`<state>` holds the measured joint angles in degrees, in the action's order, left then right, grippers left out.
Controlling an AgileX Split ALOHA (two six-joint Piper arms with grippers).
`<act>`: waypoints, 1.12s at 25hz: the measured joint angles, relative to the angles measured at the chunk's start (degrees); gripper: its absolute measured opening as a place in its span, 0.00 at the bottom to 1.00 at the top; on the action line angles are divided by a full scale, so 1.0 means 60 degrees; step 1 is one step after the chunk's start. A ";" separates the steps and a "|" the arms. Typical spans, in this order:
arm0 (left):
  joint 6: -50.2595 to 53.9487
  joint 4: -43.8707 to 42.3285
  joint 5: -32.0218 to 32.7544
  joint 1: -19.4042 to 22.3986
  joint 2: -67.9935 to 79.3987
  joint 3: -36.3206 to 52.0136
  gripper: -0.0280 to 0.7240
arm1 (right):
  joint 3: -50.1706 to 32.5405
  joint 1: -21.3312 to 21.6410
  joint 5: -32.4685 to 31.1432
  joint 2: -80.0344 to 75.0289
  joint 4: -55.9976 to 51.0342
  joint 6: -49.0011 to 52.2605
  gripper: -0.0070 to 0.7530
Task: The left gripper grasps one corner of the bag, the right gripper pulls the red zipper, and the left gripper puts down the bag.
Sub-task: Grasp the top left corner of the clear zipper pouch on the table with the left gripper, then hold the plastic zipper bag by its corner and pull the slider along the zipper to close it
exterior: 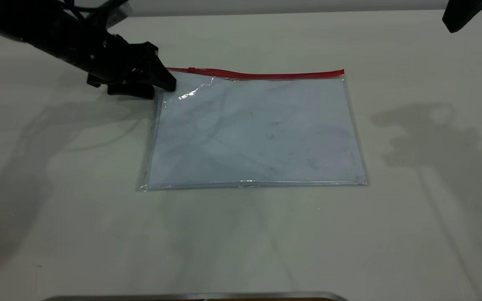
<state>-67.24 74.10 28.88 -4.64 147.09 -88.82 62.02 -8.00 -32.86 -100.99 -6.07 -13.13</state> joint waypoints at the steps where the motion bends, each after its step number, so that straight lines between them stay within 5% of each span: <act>1: -0.0165 0.0223 0.0096 0.0000 0.0068 0.0001 0.82 | 0.0000 0.0000 0.0000 0.0000 0.0000 0.0000 0.77; 4: -0.0664 0.1038 0.0453 0.0000 0.0253 0.0001 0.81 | 0.0000 0.0000 0.0000 0.0000 0.0009 0.0000 0.77; 7: -0.0951 0.1561 0.0723 0.0000 0.0348 -0.0002 0.69 | 0.0000 0.0000 0.0002 0.0000 0.0009 0.0000 0.77; 12: -0.1423 0.1628 0.0841 0.0000 0.0351 -0.0055 0.20 | 0.0000 0.0000 0.0012 0.0000 0.0016 -0.0021 0.77; 14: -0.2050 0.1447 0.1102 0.0000 0.0351 -0.0243 0.11 | 0.0000 0.0000 0.0098 0.0000 0.0016 -0.0171 0.77; 28: -0.5118 -0.2815 0.5537 -0.0359 0.0359 -0.4051 0.11 | 0.0020 0.0000 0.1561 -0.0337 -0.1821 -0.3106 0.77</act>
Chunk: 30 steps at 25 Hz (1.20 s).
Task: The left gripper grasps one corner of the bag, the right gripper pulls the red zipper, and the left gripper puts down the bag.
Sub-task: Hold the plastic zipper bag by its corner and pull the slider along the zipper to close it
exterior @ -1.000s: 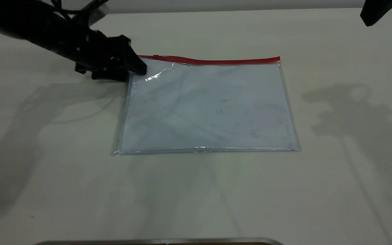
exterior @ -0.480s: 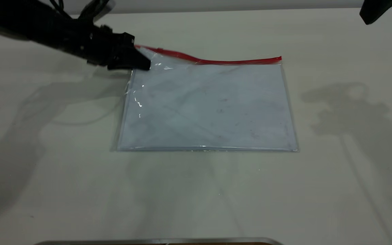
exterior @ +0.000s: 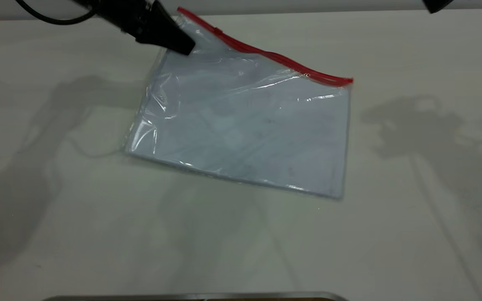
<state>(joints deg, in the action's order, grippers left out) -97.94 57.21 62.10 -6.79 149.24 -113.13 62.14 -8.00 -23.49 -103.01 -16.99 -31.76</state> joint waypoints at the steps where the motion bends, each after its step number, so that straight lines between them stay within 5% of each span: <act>1: -0.0303 -0.0150 0.0193 -0.0105 0.0000 -0.0203 0.11 | 0.0035 0.0000 0.0024 -0.0135 -0.0348 -0.0331 0.77; 10: -0.3283 -0.0673 0.0619 -0.1297 0.0000 -0.0728 0.11 | 0.0665 -0.0183 -0.0311 -0.1389 -0.4115 -0.4830 0.77; 18: -0.3635 -0.0497 0.0212 -0.1773 0.0061 -0.0728 0.11 | 0.0877 -0.0871 -0.1008 -0.2298 -0.7832 -0.8701 0.77; 30: -0.3647 0.0899 0.0166 -0.1773 0.0089 -0.0728 0.11 | 0.0904 -0.0948 -0.1032 -0.2730 -0.9561 -1.0010 0.77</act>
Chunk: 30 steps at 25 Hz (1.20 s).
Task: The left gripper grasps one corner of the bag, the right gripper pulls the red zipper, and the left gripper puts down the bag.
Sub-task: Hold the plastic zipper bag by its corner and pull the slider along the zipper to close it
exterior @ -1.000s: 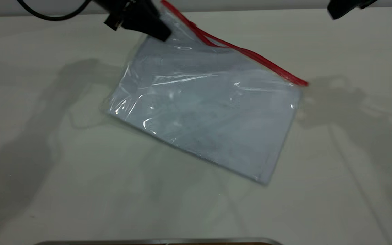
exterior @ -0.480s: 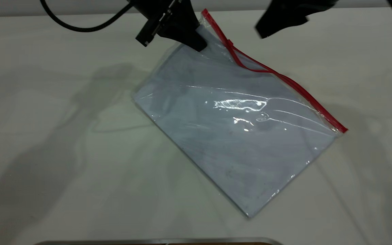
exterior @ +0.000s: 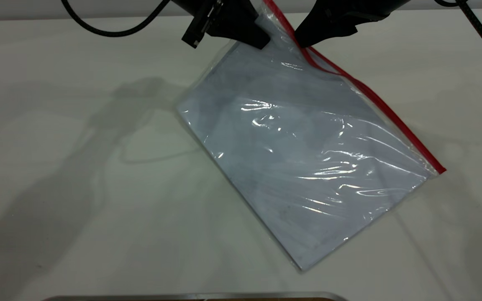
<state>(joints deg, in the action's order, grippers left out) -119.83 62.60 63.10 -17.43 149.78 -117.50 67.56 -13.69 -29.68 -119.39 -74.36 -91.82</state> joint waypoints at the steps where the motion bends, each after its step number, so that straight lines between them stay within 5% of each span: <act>1: 0.0000 0.0092 -0.0003 0.0000 0.0000 0.0000 0.11 | 0.0000 0.0000 -0.0025 0.0002 -0.0010 0.0000 0.76; 7: 0.0159 0.0226 -0.0046 0.0000 0.0000 0.0000 0.11 | 0.0000 0.0000 -0.0175 -0.0061 -0.0090 -0.0051 0.66; 18: 0.0762 0.0226 -0.0064 0.0000 0.0000 0.0000 0.11 | 0.0000 0.0000 -0.0229 -0.0061 -0.0532 -0.0092 0.28; 30: 0.1715 0.0226 -0.0074 0.0000 0.0000 0.0000 0.11 | 0.0000 0.0000 -0.0229 -0.0061 -0.0863 -0.0131 0.25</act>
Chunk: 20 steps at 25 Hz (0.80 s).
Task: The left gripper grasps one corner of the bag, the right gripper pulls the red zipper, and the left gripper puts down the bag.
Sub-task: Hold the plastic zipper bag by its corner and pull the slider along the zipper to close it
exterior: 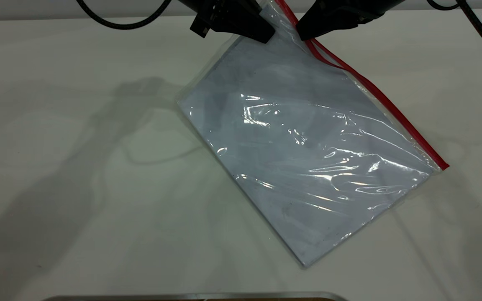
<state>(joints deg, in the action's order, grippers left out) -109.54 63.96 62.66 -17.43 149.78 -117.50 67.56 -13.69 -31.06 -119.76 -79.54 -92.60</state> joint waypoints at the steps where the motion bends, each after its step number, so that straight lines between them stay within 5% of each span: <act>1: 0.0080 0.0000 0.0000 0.0000 0.0000 0.0000 0.11 | 0.0000 0.0000 0.0000 0.0000 -0.0060 0.0000 0.25; 11: 0.0289 0.0079 0.0000 0.0000 0.0000 0.0000 0.11 | 0.0000 0.0000 0.0000 0.0000 -0.0110 0.0000 0.09; 20: 0.0436 0.0214 -0.0015 0.0000 0.0003 0.0000 0.11 | 0.0000 0.0000 0.0017 0.0000 -0.0070 0.0000 0.05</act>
<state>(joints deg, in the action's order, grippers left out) -106.92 65.24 62.56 -17.43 149.79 -117.50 67.56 -13.69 -30.95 -119.76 -79.96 -92.60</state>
